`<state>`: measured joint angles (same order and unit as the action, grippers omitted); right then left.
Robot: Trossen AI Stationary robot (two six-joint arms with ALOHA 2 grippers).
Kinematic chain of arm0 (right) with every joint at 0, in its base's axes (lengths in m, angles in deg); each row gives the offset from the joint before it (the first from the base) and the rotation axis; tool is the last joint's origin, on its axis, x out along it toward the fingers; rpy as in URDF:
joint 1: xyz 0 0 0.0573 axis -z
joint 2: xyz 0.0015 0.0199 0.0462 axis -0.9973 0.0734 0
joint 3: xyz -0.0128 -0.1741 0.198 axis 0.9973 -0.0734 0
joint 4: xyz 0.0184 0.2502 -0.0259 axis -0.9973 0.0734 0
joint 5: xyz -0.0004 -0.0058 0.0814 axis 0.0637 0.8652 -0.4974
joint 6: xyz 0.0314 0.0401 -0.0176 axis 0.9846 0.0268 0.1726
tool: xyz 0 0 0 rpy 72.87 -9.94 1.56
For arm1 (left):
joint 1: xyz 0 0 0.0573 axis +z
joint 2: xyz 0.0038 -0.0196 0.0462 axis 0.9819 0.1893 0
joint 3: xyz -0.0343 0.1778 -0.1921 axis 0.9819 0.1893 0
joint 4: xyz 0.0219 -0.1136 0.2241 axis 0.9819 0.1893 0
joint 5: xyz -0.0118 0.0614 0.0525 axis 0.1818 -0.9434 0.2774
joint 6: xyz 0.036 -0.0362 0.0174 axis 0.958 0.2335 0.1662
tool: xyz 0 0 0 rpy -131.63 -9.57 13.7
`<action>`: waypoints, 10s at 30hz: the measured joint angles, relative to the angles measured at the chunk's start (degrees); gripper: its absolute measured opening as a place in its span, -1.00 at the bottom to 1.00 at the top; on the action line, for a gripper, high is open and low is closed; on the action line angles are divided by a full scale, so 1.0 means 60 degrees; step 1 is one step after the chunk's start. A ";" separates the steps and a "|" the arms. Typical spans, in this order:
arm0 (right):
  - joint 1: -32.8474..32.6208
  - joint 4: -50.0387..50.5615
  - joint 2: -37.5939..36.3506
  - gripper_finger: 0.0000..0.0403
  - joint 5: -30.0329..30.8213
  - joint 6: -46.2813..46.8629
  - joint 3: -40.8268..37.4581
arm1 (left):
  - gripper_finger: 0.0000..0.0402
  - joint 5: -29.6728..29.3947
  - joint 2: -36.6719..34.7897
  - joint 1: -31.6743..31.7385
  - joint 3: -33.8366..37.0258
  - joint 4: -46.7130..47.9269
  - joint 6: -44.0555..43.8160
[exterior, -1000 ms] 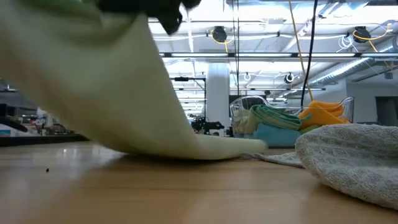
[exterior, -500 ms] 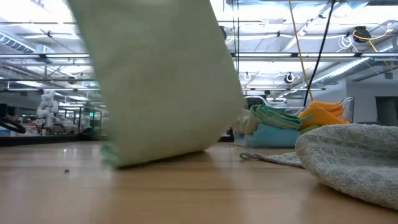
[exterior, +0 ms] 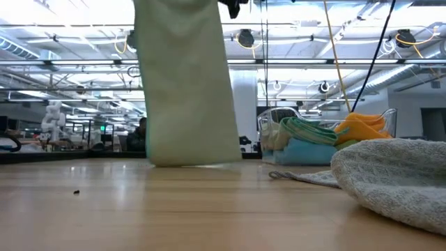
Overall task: Fold microfiber towels
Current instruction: Fold the light green microfiber cloth
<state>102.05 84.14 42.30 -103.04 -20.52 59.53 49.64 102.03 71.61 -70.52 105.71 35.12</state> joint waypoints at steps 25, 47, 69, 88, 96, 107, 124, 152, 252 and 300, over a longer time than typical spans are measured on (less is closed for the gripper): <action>-0.5777 -0.5361 -0.0170 -0.98 0.2418 0.4195 -0.6406 | -0.96 0.4450 0.3760 -0.4227 0.3326 -0.6115 -0.6025; -0.6097 -0.3512 -0.0185 -0.98 0.4731 0.3331 -0.6885 | -0.95 0.2829 0.4779 -0.3702 0.3326 -0.5952 -0.5605; -0.4743 -0.3743 0.0997 -0.97 0.5892 0.3025 -0.6889 | -0.89 0.2365 0.4769 -0.2011 0.3318 -0.3729 -0.4646; -0.4441 -0.3707 0.0734 -0.02 0.7120 0.2828 -0.6900 | -0.17 0.0044 0.4593 -0.1717 0.3888 -0.4702 -0.3944; -0.5241 -0.3972 0.0284 -0.13 0.7376 0.1860 -0.6889 | -0.18 0.0817 0.4970 -0.2068 0.3862 -0.6708 -0.4524; -0.6404 -0.4211 0.0461 -0.25 0.7327 0.1433 -0.6889 | -0.55 -0.0949 0.7529 -0.2643 0.3887 -0.5712 -0.5914; -0.6532 -0.7259 0.3594 -0.48 0.7336 0.1863 -0.6889 | -0.68 -0.0753 0.5711 -0.2983 0.4203 -0.5960 -0.5789; -0.8176 -0.4751 0.1567 -0.06 0.7811 0.2640 -0.6910 | 0.24 -0.1497 0.7973 -0.5846 0.4403 -0.7659 -0.4613; -0.9072 -0.8512 0.4023 0.68 1.0707 0.2175 -0.6614 | -0.93 0.1108 0.5129 -0.4211 0.4408 -0.7428 -1.1256; -0.6657 -1.0271 0.3443 -0.95 0.2097 0.7498 -0.7136 | -0.95 0.5489 0.5133 -0.4215 0.4415 -0.9207 -1.0247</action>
<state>62.11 22.52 62.96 -90.46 24.47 16.72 82.58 132.83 46.32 -44.03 50.46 -26.36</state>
